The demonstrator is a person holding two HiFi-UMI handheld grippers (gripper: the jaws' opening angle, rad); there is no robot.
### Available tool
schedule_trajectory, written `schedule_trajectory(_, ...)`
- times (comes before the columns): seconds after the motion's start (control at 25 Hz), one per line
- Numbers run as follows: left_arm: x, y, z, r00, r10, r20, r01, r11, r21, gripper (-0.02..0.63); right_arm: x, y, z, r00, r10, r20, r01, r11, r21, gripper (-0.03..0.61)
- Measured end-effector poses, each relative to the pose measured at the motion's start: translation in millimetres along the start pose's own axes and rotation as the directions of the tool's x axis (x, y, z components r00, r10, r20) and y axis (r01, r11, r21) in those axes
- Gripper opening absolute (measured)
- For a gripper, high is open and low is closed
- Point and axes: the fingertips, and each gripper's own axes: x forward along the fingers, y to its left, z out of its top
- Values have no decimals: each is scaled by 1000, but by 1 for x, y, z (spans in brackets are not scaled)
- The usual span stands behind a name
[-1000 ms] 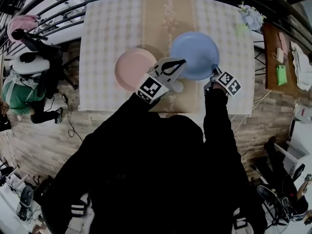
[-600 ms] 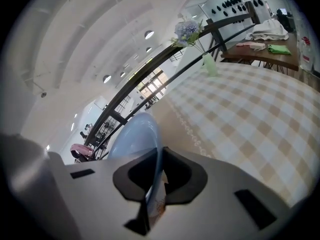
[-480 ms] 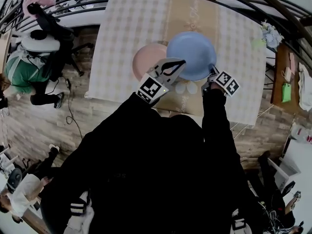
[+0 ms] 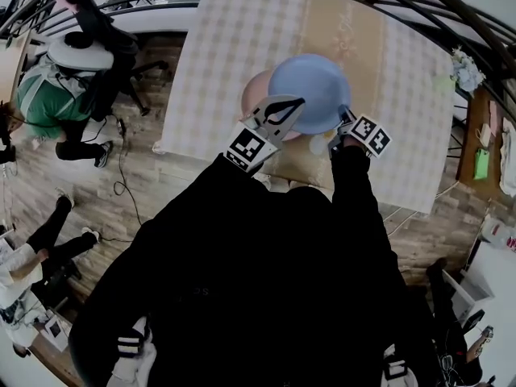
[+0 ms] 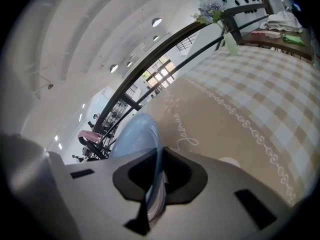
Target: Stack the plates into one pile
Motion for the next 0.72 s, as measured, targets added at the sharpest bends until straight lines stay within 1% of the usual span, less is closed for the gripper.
schedule_trajectory(0.72,-68,32,-20,996,89,-24,-89,996,-19,20,37,28,-65,996,-11,-93,7,999,-45,29)
